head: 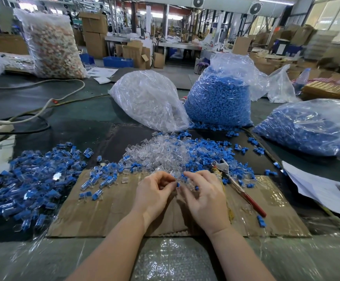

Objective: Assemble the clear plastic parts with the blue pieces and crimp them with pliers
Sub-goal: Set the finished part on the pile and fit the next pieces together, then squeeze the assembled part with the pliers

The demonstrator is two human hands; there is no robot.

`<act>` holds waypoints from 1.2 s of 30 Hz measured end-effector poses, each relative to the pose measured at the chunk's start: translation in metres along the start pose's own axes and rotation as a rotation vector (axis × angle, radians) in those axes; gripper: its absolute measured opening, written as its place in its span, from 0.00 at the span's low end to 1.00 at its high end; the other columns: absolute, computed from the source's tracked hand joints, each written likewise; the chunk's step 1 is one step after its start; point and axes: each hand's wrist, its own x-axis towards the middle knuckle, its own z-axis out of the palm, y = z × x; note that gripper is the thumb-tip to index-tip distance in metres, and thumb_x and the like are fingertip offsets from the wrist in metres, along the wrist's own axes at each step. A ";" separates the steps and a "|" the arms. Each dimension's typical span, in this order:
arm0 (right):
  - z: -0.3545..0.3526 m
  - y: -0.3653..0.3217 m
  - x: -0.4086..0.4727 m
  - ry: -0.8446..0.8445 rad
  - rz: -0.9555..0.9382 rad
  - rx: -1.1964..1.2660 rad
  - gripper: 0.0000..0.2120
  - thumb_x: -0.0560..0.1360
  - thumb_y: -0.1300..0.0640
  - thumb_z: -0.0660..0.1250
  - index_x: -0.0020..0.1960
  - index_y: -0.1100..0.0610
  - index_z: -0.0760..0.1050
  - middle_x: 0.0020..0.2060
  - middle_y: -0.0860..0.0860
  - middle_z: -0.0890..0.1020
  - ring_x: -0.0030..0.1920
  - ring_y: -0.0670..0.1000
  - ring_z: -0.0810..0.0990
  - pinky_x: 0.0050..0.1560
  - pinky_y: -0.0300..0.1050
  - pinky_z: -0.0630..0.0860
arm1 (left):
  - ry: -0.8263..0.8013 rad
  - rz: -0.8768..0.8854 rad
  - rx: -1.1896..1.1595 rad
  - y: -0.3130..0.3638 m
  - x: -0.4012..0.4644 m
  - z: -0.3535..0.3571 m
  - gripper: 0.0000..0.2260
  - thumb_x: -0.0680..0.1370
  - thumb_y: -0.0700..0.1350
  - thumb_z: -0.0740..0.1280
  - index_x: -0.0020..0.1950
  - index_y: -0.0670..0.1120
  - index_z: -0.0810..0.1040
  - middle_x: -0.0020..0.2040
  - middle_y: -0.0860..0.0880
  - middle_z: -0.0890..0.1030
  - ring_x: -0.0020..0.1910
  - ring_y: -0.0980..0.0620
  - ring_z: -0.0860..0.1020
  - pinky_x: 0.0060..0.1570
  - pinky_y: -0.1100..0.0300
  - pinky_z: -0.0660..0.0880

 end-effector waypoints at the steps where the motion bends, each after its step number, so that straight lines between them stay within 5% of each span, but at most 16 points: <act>1: -0.002 0.001 0.002 0.028 0.056 -0.057 0.14 0.70 0.59 0.73 0.55 0.58 0.80 0.44 0.53 0.79 0.47 0.54 0.77 0.51 0.51 0.74 | 0.003 -0.003 0.006 0.000 0.001 0.000 0.08 0.73 0.38 0.71 0.39 0.51 0.78 0.36 0.49 0.81 0.35 0.56 0.77 0.41 0.63 0.75; 8: -0.032 0.018 0.017 -0.330 0.686 -0.694 0.29 0.77 0.38 0.53 0.71 0.55 0.59 0.66 0.58 0.69 0.65 0.58 0.68 0.63 0.57 0.64 | -0.014 -0.029 -0.008 -0.002 0.004 -0.001 0.09 0.73 0.37 0.70 0.38 0.50 0.78 0.32 0.53 0.78 0.30 0.64 0.74 0.32 0.74 0.70; 15: -0.036 0.018 0.023 -0.502 0.794 -0.697 0.28 0.77 0.42 0.53 0.73 0.56 0.58 0.71 0.58 0.61 0.67 0.60 0.64 0.64 0.63 0.61 | -0.034 -0.062 -0.097 0.004 0.003 -0.003 0.05 0.74 0.33 0.68 0.42 0.43 0.78 0.34 0.49 0.79 0.27 0.66 0.75 0.30 0.74 0.71; 19: -0.038 0.017 0.018 -0.525 0.828 -0.658 0.36 0.75 0.36 0.55 0.75 0.54 0.51 0.74 0.57 0.54 0.69 0.59 0.59 0.62 0.64 0.62 | -0.032 -0.065 -0.115 0.006 0.001 -0.006 0.04 0.74 0.33 0.68 0.44 0.41 0.78 0.34 0.48 0.79 0.27 0.66 0.75 0.30 0.74 0.71; 24: -0.037 0.015 0.010 -0.460 0.825 -0.688 0.28 0.77 0.40 0.53 0.71 0.55 0.59 0.67 0.58 0.64 0.65 0.58 0.64 0.60 0.60 0.67 | -0.037 -0.077 -0.113 0.006 0.001 -0.007 0.03 0.74 0.34 0.68 0.45 0.41 0.78 0.34 0.48 0.79 0.27 0.65 0.75 0.30 0.73 0.71; 31: -0.044 0.010 0.011 -0.378 0.576 -0.654 0.14 0.80 0.49 0.51 0.56 0.58 0.67 0.58 0.58 0.72 0.58 0.57 0.69 0.54 0.48 0.69 | -0.006 -0.145 -0.235 0.011 0.005 -0.009 0.02 0.74 0.34 0.68 0.45 0.40 0.78 0.35 0.46 0.80 0.26 0.62 0.76 0.27 0.71 0.73; 36: -0.051 -0.006 0.024 -0.437 0.534 -0.090 0.13 0.81 0.52 0.52 0.47 0.61 0.69 0.39 0.54 0.74 0.39 0.52 0.71 0.41 0.48 0.68 | 0.005 -0.250 -0.352 0.014 0.010 -0.011 0.02 0.75 0.36 0.68 0.46 0.41 0.78 0.36 0.44 0.81 0.27 0.56 0.77 0.24 0.64 0.73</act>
